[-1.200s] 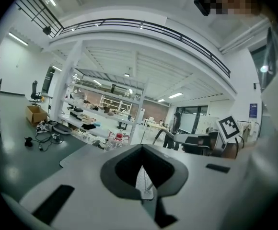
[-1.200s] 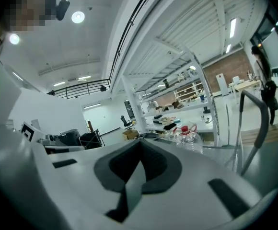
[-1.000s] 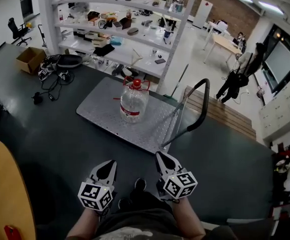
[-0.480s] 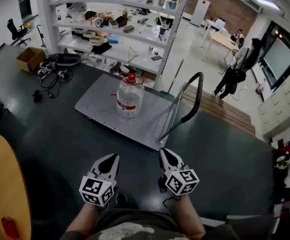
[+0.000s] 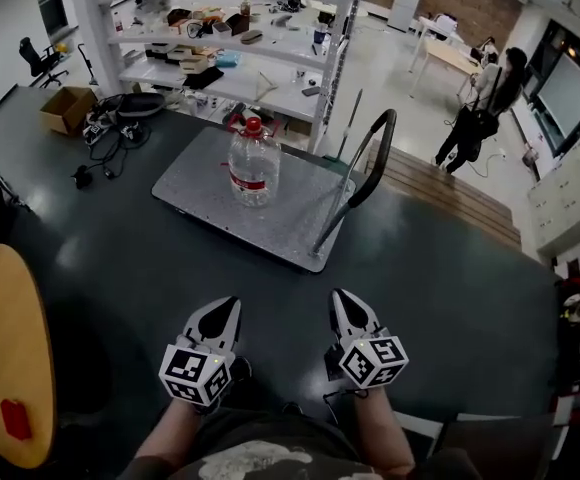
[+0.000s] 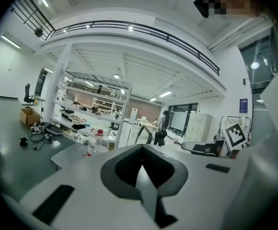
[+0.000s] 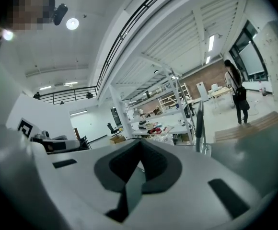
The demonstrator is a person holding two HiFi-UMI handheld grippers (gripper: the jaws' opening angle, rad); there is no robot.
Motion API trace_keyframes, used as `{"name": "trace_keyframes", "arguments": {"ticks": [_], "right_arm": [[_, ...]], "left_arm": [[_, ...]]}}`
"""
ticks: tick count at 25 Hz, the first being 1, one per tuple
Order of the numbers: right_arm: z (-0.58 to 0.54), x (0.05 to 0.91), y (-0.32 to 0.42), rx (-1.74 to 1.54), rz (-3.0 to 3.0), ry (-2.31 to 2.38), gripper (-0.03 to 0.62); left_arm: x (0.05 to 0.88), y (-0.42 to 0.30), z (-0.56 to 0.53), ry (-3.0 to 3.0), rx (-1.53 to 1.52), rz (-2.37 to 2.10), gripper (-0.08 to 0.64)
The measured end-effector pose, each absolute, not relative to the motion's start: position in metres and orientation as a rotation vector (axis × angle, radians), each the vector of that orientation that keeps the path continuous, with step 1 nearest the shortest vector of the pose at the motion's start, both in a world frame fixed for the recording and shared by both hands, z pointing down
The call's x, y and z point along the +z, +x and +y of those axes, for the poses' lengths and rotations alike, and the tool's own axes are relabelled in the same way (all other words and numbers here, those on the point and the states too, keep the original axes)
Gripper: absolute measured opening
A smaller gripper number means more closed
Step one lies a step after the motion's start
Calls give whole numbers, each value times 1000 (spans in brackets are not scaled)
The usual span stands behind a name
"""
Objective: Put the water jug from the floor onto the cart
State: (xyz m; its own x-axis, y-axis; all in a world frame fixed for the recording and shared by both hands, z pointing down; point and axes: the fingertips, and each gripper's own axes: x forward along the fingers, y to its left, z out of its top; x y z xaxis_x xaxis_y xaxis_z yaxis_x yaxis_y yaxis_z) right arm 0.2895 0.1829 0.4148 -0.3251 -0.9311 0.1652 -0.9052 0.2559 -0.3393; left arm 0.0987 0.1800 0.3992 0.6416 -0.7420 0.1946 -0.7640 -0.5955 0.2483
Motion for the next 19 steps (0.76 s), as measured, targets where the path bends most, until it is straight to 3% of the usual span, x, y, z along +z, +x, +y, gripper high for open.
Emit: {"name": "trace_keyframes", "arguments": {"ticks": [19], "right_arm": [[293,410,332,-468,2617,-1721,-9]], "left_arm": [[403,147,300,2526,83,-1288,8]]}}
